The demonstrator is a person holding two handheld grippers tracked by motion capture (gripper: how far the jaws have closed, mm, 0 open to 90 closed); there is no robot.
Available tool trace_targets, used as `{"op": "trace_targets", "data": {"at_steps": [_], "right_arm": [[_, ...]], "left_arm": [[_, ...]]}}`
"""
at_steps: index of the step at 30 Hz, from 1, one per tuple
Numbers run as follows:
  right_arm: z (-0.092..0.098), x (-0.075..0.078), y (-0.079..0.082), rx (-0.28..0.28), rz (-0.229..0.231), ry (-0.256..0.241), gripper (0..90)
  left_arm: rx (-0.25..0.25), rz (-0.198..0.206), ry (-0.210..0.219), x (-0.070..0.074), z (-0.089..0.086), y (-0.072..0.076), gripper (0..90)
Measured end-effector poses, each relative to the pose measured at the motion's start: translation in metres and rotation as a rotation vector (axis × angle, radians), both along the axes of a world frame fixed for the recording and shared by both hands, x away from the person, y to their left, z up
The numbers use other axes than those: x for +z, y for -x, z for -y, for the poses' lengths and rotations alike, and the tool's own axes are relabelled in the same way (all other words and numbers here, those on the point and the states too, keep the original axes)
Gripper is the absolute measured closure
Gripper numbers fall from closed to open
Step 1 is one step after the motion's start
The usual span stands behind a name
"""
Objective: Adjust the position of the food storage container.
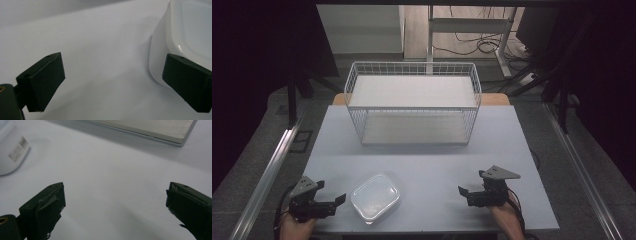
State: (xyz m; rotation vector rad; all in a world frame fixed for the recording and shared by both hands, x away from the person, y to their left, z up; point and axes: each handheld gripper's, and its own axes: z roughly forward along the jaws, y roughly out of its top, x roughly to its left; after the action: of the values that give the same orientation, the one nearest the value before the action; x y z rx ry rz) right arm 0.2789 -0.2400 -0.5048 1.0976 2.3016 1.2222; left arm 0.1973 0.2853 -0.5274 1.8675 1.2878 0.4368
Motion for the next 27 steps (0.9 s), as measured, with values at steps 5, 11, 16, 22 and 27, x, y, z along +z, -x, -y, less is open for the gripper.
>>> {"op": "trace_targets", "data": {"at_steps": [5, 11, 16, 22, 27], "right_arm": [[-0.005, -0.002, 0.000, -0.010, 0.010, 0.017, 0.0], [-0.008, -0.006, -0.001, -0.029, 0.016, 0.051, 0.0], [-0.009, -0.006, -0.002, -0.044, 0.026, 0.057, 0.0], [-0.009, -0.005, -0.001, -0.049, 0.041, 0.065, 0.0], [-0.009, -0.005, -0.001, -0.048, 0.041, 0.072, 0.0]], "left_arm": [[-0.006, -0.006, 0.023, 0.001, -0.003, 0.002, 4.8], [-0.014, -0.050, 0.034, -0.001, 0.001, -0.002, 4.2], [-0.028, -0.056, 0.047, 0.001, 0.001, -0.001, 5.9], [-0.065, -0.034, 0.037, 0.006, 0.003, 0.005, 11.6], [-0.093, -0.010, 0.032, 0.012, 0.006, 0.014, 26.3]]}}
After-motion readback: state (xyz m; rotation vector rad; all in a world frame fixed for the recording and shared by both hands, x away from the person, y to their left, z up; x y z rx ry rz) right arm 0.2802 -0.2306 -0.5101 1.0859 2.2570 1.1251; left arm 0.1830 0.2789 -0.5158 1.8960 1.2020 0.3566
